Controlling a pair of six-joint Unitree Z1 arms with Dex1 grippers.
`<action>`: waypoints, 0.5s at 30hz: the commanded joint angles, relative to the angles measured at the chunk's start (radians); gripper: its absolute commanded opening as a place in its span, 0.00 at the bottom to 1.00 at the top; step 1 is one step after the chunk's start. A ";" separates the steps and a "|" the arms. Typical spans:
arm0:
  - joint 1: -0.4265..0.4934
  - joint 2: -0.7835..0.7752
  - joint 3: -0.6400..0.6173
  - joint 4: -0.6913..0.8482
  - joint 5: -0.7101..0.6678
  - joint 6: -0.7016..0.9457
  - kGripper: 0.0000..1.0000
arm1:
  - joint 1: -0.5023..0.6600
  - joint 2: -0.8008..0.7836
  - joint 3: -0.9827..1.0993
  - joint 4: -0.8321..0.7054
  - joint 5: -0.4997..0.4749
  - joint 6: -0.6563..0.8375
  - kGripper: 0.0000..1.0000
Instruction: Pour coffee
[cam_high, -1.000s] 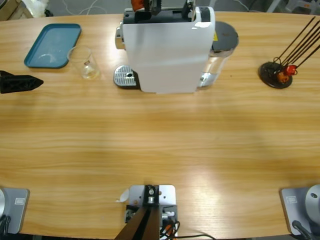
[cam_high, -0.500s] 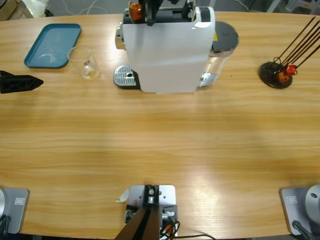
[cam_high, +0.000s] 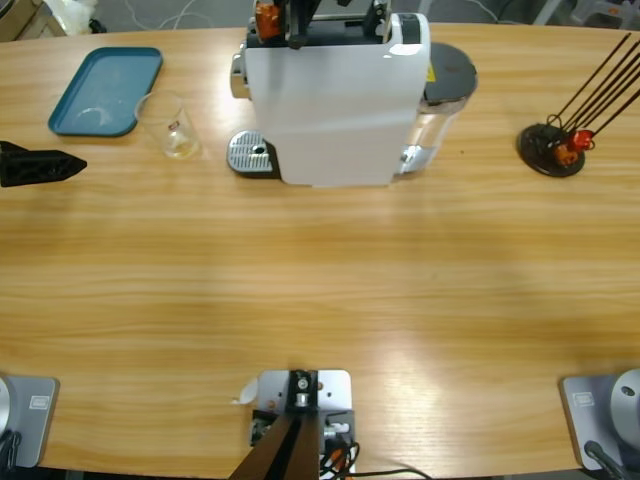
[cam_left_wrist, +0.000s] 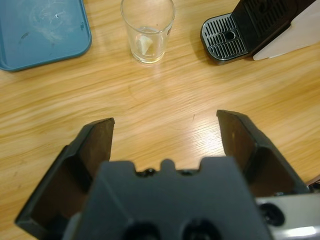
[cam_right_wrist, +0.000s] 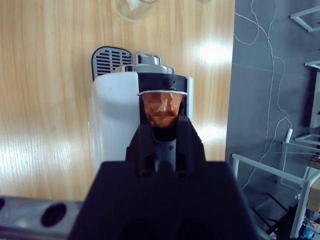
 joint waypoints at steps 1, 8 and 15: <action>-0.007 0.026 0.035 -0.010 -0.013 0.016 0.89 | -0.041 0.014 0.020 0.022 0.008 -0.006 0.00; -0.006 0.027 0.035 -0.010 -0.013 0.016 0.89 | -0.041 0.019 0.020 0.021 0.010 -0.006 0.00; -0.007 0.027 0.036 -0.010 -0.012 0.016 0.89 | -0.035 0.036 0.018 0.021 0.017 -0.006 0.00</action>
